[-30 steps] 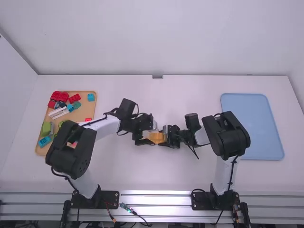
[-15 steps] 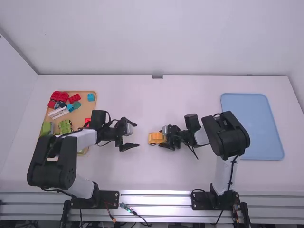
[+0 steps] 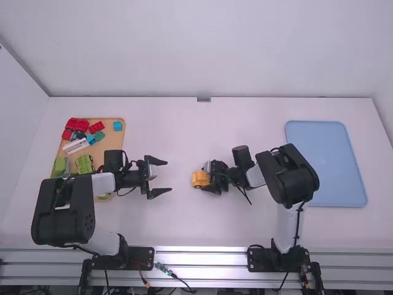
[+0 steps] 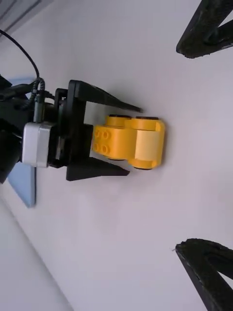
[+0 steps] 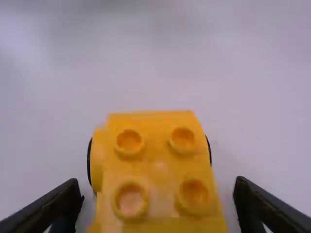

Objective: Assemble lego blocks to make yellow taxi

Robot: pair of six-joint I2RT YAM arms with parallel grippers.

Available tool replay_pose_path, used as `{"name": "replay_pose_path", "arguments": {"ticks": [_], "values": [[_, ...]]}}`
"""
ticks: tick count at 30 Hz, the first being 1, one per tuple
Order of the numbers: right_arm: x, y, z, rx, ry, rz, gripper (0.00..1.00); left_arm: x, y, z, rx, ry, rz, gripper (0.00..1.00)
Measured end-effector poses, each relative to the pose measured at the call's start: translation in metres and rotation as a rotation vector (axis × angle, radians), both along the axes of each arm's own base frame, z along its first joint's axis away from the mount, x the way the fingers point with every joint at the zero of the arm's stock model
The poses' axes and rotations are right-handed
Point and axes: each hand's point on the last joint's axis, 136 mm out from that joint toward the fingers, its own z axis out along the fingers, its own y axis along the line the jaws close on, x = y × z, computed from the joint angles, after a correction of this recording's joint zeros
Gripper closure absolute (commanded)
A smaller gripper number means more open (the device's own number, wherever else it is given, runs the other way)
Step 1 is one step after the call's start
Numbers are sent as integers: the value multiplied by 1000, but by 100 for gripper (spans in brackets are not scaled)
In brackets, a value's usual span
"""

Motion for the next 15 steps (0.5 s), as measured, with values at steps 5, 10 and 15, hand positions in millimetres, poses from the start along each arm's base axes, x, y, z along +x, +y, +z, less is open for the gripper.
{"name": "replay_pose_path", "arguments": {"ticks": [5, 10, 15], "values": [[-2, 4, 0, -3, 7, 4, 70, -2, -1, 3, -19, -2, -9, 1], [-1, 3, 0, -6, 5, -1, 72, -2, -2, 4, -27, -4, -13, 1], [10, -17, -1, -42, 63, -82, 76, -2, -3, 4, -25, -6, -16, 1]]}}
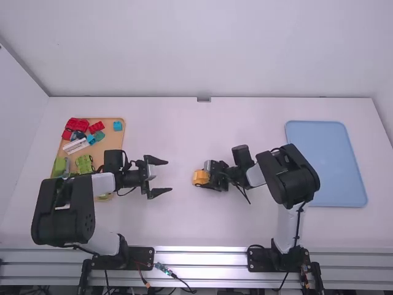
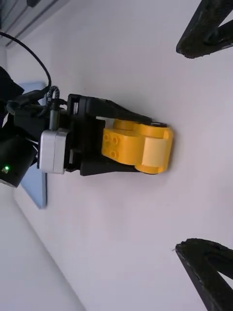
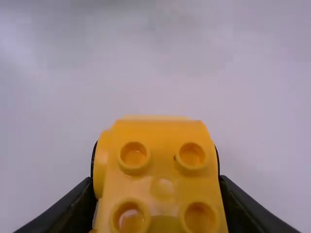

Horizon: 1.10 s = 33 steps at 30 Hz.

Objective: Assemble lego blocks to make yellow taxi

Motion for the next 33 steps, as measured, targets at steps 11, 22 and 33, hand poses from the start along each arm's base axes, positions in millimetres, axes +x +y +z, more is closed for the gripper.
{"name": "replay_pose_path", "arguments": {"ticks": [11, 22, 33], "values": [[60, -131, 53, -301, -29, -521, 95, 16, -21, 12, 23, -124, -42, 1], [99, -328, 108, -296, -102, -1263, 85, 37, -45, 19, 40, -62, 31, 1], [84, -422, 53, -194, 71, -1586, 57, 39, -50, 14, 57, -13, 58, 1]]}}
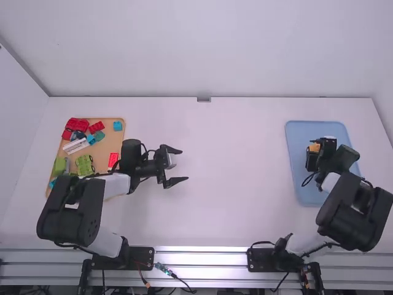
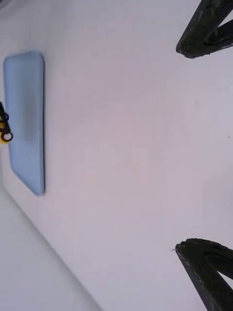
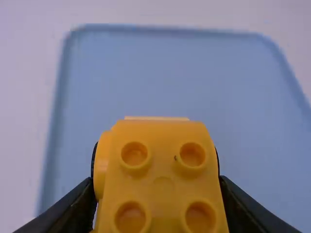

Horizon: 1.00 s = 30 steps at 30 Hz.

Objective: Assemble lego blocks to make yellow taxi

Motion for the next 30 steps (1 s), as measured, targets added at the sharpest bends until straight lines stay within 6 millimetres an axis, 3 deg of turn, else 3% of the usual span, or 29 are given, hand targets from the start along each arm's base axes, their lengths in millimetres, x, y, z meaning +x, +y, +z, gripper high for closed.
{"name": "replay_pose_path", "arguments": {"ticks": [1, 3, 7, 10, 11, 19, 22, 26, 30], "values": [[-3, -2, -7, 16, 14, -11, 47, 0, 0, -1, 2, 3, 2, 1], [-7, -4, -19, 40, 39, -28, 36, 0, 0, -2, 3, 11, 5, 1], [-8, -5, -21, 52, 42, -38, 25, 0, 1, -2, 4, 12, 6, 1], [-8, -5, -21, 61, 49, -38, 23, 0, 1, -2, 4, 13, 7, 1], [-8, -5, -21, 67, 56, -40, 1, 0, 1, -2, 4, 12, 6, 1], [-22, 6, -29, 137, 175, -39, 1, 10, 1, 9, -39, 33, 53, 1], [-28, 12, -17, 161, 224, -61, 1, 20, 2, 14, -65, 73, 118, 1], [-19, 22, 30, 141, 212, -82, 1, 28, -5, 13, -70, 126, 193, 1], [-3, 59, 81, 110, 159, -9, 1, 34, -22, 8, -50, 190, 308, 1]]}}
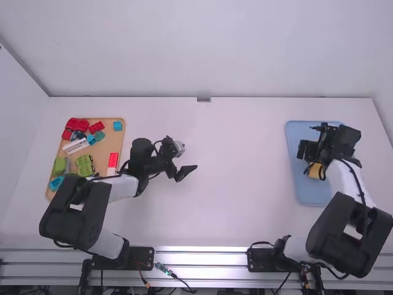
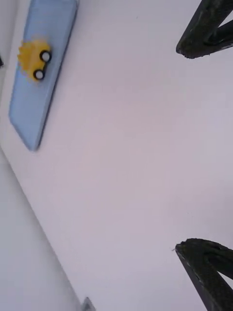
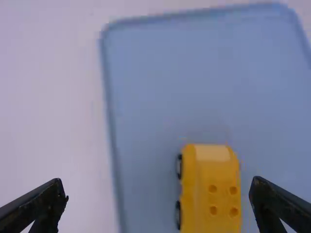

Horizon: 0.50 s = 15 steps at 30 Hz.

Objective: Assemble lego blocks to make yellow taxi

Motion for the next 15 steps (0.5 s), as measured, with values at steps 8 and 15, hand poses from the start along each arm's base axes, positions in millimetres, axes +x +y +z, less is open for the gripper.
{"name": "replay_pose_path", "arguments": {"ticks": [8, 15], "values": [[3, 106, 15, 1, 23, 201, 2, -6, 25, -21, 112, 273, 301, 2], [-17, 169, 2, -24, 117, 298, 1, -5, 61, 12, 187, 387, 536, 1]]}}
